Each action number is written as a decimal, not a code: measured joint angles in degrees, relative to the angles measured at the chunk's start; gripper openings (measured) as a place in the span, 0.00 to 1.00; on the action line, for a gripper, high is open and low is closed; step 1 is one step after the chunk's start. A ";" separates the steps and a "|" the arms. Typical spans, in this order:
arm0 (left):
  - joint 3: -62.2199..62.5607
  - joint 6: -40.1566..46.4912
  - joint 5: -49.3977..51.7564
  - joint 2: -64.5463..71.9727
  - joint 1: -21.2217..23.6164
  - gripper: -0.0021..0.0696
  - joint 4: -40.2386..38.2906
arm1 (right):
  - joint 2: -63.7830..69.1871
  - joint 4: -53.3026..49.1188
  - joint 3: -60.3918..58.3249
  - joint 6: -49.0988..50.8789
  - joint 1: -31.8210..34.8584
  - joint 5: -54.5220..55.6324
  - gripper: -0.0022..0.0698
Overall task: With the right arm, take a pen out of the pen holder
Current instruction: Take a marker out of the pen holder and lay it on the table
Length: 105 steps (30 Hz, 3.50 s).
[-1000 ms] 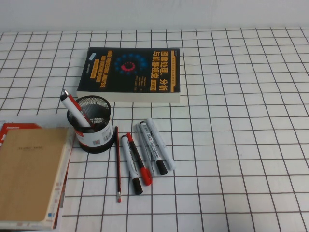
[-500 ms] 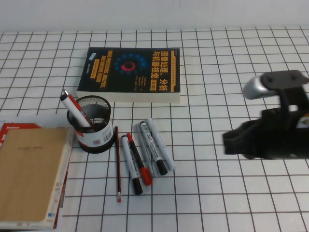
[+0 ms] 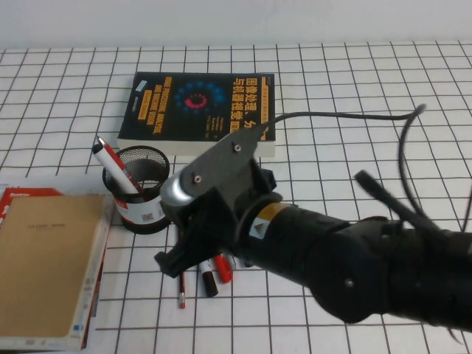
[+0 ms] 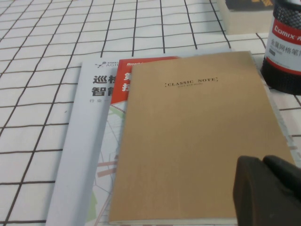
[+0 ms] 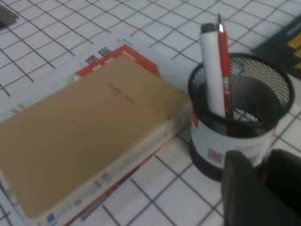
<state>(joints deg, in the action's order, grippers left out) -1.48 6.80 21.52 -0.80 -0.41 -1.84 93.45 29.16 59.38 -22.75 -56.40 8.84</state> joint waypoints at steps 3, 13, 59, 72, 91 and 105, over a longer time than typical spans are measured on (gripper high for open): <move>0.00 0.00 0.00 0.00 0.00 0.02 0.00 | 3.65 0.00 2.09 -1.95 -1.29 5.31 0.30; 0.00 0.00 0.00 0.00 0.00 0.02 0.00 | 16.48 -1.19 12.78 -2.57 -1.33 14.75 0.47; 0.00 0.00 0.00 0.00 0.00 0.02 0.00 | 37.22 18.07 39.34 -28.53 -1.98 15.65 0.47; 0.00 0.00 0.00 0.00 0.00 0.02 0.00 | 38.20 19.12 40.17 -30.04 -1.41 16.32 0.47; 0.00 0.00 0.00 0.00 0.00 0.02 0.00 | 38.23 19.54 40.28 -30.16 -1.27 16.32 0.25; 0.00 0.00 0.00 0.00 0.00 0.02 0.00 | 37.16 21.46 40.28 -30.58 -1.10 14.50 0.23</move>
<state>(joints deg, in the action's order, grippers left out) -1.48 6.80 21.52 -0.80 -0.41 -1.84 130.61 50.63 99.67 -53.32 -57.50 23.34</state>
